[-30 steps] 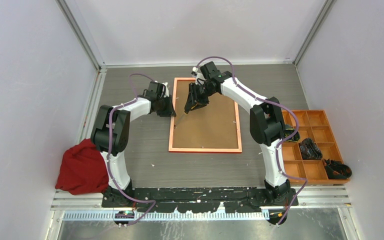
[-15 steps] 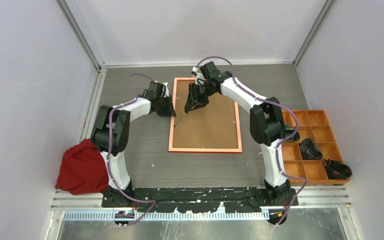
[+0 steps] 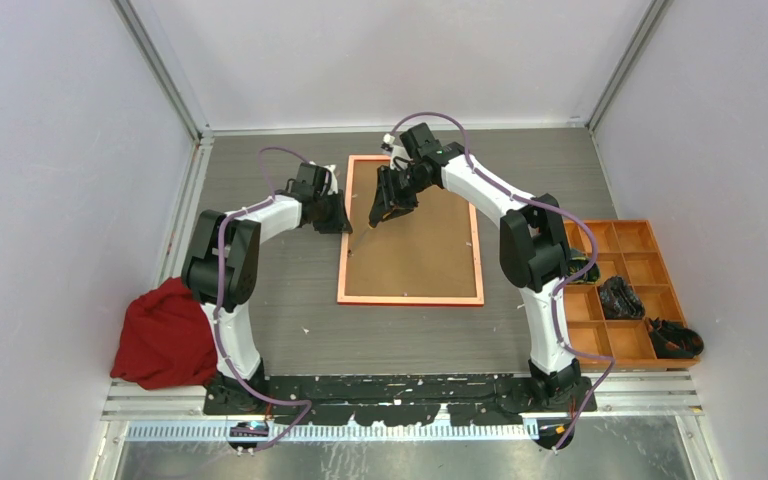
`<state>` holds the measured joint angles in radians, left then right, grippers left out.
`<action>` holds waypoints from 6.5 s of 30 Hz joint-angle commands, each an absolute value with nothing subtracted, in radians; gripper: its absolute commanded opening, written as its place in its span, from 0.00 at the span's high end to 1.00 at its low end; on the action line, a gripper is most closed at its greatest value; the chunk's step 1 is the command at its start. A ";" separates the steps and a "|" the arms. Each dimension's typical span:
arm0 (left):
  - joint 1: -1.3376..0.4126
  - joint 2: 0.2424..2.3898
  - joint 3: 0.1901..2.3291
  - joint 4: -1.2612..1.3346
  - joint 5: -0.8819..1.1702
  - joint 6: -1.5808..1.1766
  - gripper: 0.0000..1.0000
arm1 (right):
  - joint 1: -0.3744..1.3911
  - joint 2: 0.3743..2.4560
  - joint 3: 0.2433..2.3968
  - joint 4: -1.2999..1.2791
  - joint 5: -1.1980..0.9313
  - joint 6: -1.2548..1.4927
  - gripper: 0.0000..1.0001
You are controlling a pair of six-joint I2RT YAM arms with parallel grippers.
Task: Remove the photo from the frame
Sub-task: Release the photo frame item from the photo frame.
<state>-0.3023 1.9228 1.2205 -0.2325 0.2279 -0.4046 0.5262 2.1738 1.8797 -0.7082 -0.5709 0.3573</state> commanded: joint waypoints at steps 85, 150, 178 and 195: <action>-0.295 1.894 1.223 -0.207 0.244 -0.445 0.99 | 0.422 1.496 1.275 -0.320 -0.380 0.080 0.99; -0.277 1.931 1.101 0.084 0.426 -0.493 1.00 | 0.498 2.232 2.109 -0.861 -0.548 0.257 0.99; -0.275 1.983 1.106 0.078 0.402 -0.515 0.99 | 0.499 2.260 2.087 -0.852 -0.634 0.283 0.99; -0.272 2.012 1.106 0.083 0.398 -0.524 0.99 | 0.515 2.241 2.072 -0.952 -0.674 0.107 0.99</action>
<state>-0.2695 1.9549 1.1137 0.0864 0.4023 -0.5003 0.4950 2.2677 2.0697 -0.8921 -0.6304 0.1703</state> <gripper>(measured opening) 0.241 0.391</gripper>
